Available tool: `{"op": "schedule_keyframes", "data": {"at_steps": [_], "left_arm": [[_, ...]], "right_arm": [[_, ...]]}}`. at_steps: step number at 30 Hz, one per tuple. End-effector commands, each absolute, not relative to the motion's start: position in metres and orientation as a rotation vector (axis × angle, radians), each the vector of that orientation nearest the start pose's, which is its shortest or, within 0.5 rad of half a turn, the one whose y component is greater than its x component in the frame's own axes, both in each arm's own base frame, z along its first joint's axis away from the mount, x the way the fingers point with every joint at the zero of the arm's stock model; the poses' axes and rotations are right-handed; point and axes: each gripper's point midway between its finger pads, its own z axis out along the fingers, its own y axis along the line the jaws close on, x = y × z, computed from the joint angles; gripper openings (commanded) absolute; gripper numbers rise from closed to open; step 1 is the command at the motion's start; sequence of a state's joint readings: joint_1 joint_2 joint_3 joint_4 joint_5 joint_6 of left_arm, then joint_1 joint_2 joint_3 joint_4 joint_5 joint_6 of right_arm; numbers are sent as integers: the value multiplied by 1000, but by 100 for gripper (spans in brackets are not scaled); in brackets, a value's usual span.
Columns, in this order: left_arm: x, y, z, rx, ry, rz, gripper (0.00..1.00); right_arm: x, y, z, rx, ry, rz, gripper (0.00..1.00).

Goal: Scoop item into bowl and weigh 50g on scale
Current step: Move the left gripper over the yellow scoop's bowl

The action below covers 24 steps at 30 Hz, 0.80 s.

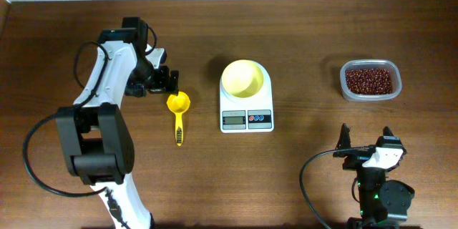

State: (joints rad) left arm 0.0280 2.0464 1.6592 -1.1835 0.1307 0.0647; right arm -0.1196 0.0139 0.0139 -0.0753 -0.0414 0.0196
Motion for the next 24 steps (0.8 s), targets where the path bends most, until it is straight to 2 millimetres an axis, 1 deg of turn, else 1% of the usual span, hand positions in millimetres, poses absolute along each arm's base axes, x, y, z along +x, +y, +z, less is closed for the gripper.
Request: {"op": "schedule_keyframes", "data": {"at_steps": [1, 4, 6, 9, 14, 20, 24], "left_arm": [[396, -11, 66, 95, 3120, -188, 99], [395, -2, 64, 95, 3130, -104, 99], [393, 1, 62, 95, 3137, -79, 99], [392, 0, 59, 95, 3139, -81, 99], [380, -4, 40, 110, 3174, -85, 99], [376, -12, 22, 146, 3165, -84, 99], [377, -12, 12, 145, 3148, -82, 99]], "right_arm": [[245, -22, 156, 87, 1644, -40, 99], [245, -22, 156, 87, 1644, -40, 99], [245, -22, 156, 87, 1644, -40, 99], [245, -22, 156, 87, 1644, -40, 99], [245, -22, 156, 87, 1644, -40, 99], [245, -22, 156, 87, 1644, -40, 99], [245, -22, 156, 87, 1644, -40, 99]]}}
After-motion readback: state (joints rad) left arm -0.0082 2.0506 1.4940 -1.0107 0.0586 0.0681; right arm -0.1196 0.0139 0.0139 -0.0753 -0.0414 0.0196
